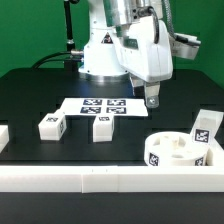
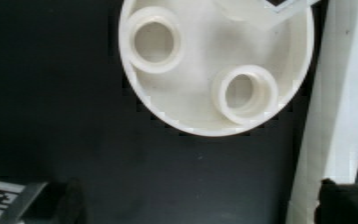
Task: Assemble stool
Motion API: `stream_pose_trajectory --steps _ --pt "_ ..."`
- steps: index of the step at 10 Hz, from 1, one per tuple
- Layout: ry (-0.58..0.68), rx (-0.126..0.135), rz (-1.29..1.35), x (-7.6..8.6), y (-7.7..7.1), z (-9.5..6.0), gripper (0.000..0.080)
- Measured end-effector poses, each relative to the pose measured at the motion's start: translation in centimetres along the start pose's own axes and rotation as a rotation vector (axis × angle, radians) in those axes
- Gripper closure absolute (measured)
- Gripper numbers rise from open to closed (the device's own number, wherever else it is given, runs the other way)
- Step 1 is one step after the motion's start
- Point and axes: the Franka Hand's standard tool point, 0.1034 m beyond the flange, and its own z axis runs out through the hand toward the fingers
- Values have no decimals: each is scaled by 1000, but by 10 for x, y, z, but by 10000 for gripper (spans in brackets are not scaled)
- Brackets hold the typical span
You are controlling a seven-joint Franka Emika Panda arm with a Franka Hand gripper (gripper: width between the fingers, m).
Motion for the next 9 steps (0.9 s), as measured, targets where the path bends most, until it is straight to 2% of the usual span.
stream_pose_trajectory --steps 1,2,3,4,5,6,9 --pt "0 0 -83 0 0 0 151" --pt "6 -30 -235 -2 2 1 151" --pt "20 -73 -399 -4 1 2 151" --pt "19 -78 -513 4 3 5 151" --pt "27 -93 -663 8 6 6 151" --pt "42 -84 -786 12 8 8 151" --pt "29 -94 -1094 12 9 8 151"
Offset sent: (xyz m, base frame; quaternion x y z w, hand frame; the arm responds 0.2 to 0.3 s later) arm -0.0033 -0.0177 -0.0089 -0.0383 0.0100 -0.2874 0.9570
